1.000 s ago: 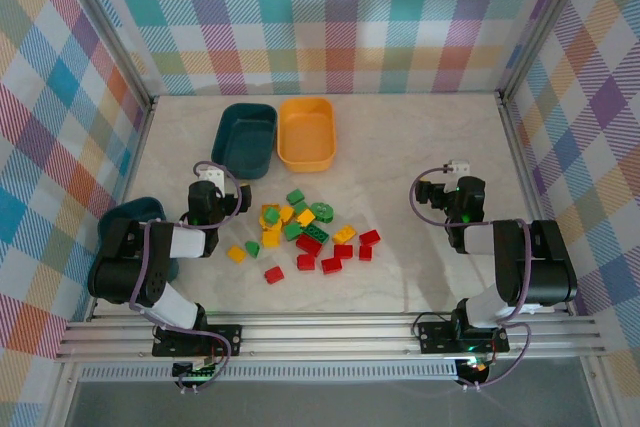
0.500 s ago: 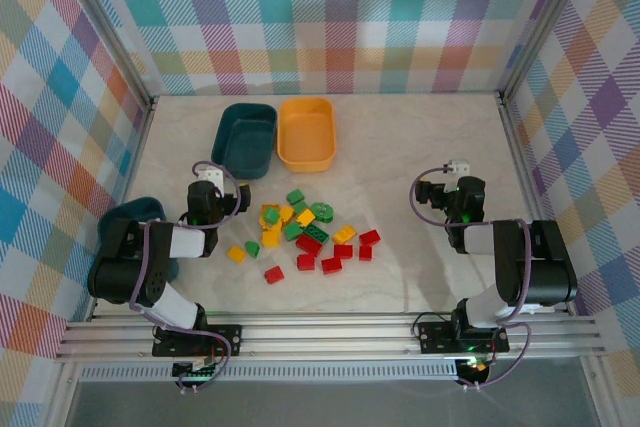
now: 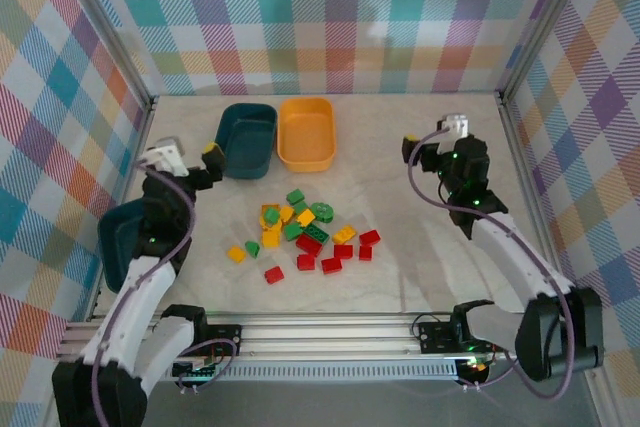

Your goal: Sort the legos into containers by color

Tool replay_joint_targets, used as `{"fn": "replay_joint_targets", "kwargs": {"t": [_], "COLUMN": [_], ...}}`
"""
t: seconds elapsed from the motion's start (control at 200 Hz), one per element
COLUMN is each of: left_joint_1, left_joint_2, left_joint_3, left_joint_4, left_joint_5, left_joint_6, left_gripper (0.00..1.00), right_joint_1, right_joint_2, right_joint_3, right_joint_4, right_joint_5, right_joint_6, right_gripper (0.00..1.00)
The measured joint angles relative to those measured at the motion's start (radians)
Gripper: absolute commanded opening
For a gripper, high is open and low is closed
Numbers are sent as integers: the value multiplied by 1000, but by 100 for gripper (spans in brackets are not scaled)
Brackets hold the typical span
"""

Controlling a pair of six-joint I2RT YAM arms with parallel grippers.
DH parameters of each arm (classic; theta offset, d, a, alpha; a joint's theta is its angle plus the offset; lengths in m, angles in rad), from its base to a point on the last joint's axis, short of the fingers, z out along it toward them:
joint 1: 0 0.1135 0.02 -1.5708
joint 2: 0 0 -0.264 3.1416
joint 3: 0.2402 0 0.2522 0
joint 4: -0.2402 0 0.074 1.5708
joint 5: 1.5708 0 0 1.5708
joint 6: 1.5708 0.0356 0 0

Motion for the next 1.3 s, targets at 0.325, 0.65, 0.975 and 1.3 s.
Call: {"fn": "replay_joint_targets", "kwargs": {"t": [0.325,0.65,0.975,1.3], "left_joint_1": [8,73,255,271], "left_joint_2": [-135,287,565,687], "left_joint_3": [16,221,228,229], "left_joint_4": [-545,-837,-799,-735], "left_joint_5": [-335,-439,-262,-157], "left_joint_6": [-623,-636,-529,-482], "left_gripper": [100,94,80,55], "right_joint_1": [-30,11,68,68], "right_joint_2": [50,129,177,144], "right_joint_3": [-66,-68,-69,-72], "right_joint_4": [-181,-277,-281,-281], "right_joint_5": [-77,-167,-168,-149], "right_joint_6": [357,440,458,465], "right_gripper": [79,80,80,78]}}
